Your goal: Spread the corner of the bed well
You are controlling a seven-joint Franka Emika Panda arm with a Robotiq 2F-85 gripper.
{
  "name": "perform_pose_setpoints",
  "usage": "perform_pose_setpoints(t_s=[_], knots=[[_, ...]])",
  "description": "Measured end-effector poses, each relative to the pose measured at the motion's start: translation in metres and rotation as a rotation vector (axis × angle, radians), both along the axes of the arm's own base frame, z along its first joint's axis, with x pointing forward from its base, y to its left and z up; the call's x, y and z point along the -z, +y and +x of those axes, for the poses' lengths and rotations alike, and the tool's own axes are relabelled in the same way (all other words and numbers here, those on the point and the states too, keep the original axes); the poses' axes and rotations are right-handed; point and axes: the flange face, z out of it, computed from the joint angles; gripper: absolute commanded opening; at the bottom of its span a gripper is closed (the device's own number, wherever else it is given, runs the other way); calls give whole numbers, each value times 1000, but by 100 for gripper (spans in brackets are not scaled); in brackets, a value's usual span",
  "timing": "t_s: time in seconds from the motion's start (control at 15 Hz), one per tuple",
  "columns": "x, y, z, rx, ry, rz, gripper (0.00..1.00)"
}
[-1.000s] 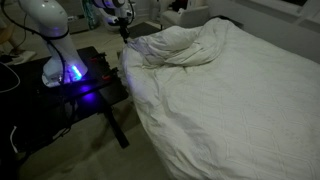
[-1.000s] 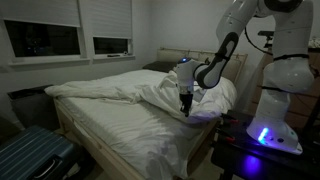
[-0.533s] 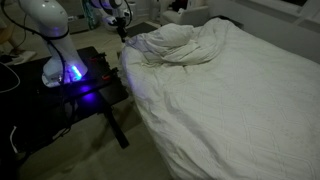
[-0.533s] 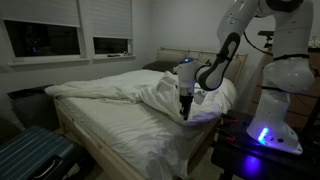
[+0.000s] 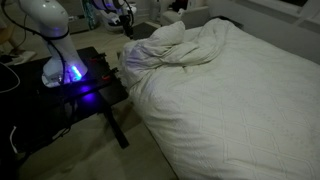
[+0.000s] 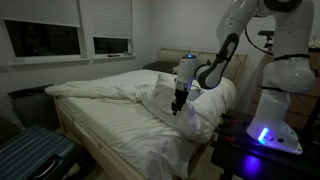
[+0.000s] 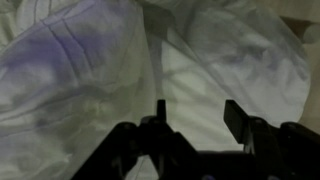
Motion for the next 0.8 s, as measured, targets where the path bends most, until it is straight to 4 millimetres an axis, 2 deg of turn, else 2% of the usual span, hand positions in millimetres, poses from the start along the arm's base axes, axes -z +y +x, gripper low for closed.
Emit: perform_pose_setpoints(t_s=[0.07, 0.33, 0.53, 0.8], knots=[[-5, -16, 9, 40, -36, 14, 99], [-29, -102, 37, 230, -173, 67, 100], [-50, -165, 47, 365, -285, 96, 100], [-76, -230, 54, 433, -429, 89, 100]])
